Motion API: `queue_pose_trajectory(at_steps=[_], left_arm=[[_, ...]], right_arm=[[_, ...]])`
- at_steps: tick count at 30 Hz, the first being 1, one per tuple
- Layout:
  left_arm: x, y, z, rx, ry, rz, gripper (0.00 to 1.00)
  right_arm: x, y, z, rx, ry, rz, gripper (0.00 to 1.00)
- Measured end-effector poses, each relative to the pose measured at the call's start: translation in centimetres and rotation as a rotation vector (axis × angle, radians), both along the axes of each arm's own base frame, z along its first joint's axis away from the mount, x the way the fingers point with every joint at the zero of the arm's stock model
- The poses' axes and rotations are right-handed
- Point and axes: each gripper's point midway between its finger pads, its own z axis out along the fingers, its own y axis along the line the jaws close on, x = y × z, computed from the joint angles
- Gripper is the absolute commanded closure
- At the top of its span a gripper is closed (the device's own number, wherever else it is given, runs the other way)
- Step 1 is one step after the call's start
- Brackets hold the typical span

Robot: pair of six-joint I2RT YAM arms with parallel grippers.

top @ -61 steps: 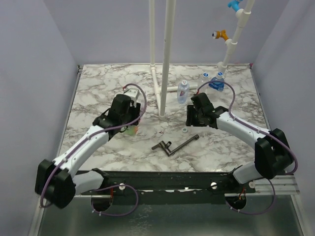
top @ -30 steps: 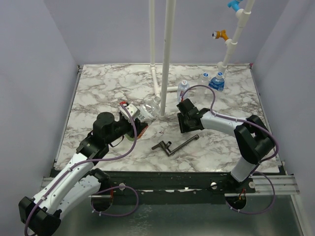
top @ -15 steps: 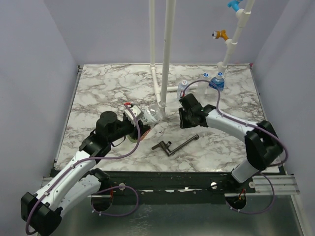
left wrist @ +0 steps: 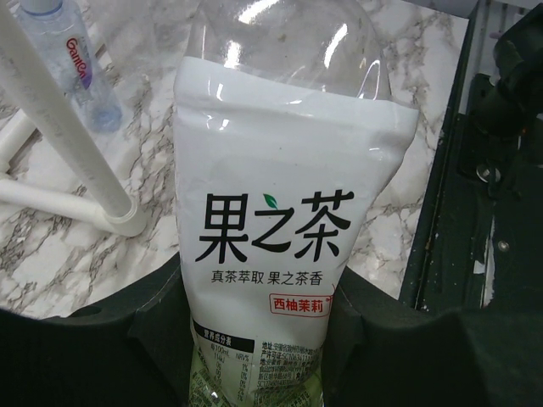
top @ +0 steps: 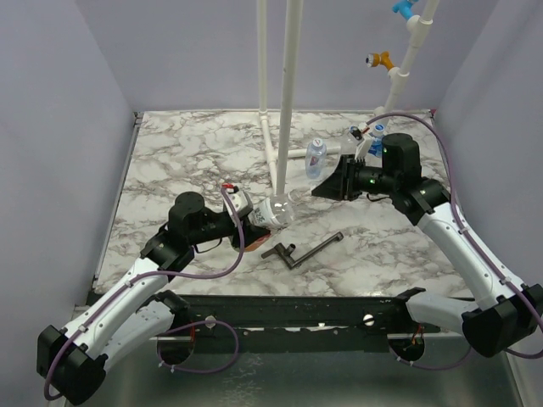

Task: Screw on the bottle caps
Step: Screw the bottle cap onto the plastic bottle.

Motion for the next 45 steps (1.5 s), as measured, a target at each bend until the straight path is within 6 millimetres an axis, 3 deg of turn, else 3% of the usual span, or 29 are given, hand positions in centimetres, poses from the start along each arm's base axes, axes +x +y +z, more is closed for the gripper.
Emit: queue_pose_trajectory(at_steps=[6,14,32,45], left_arm=[[-1.3,-0.6,0.8,-0.031,-0.02,-0.073,1.0],[-2.1,-0.6,1.1,-0.046,-0.028,-0.1,1.0],[-1.9,-1.4,-0.5,-0.022,0.032,-0.13,1.0],[-2.0,-1.8,-1.0,-0.014,0.043,-0.141,1.0]], right_arm=[[-3.2,1.8,2.2,0.135,0.059,0.183,0.8],[-5.2,2.7,4.3,0.234,0.087,0.307,0.8],[-5.1,2.8,4.4,0.227,0.091,0.325,0.8],[-4.9,2.6,3.0,0.17,0.116,0.317,0.8]])
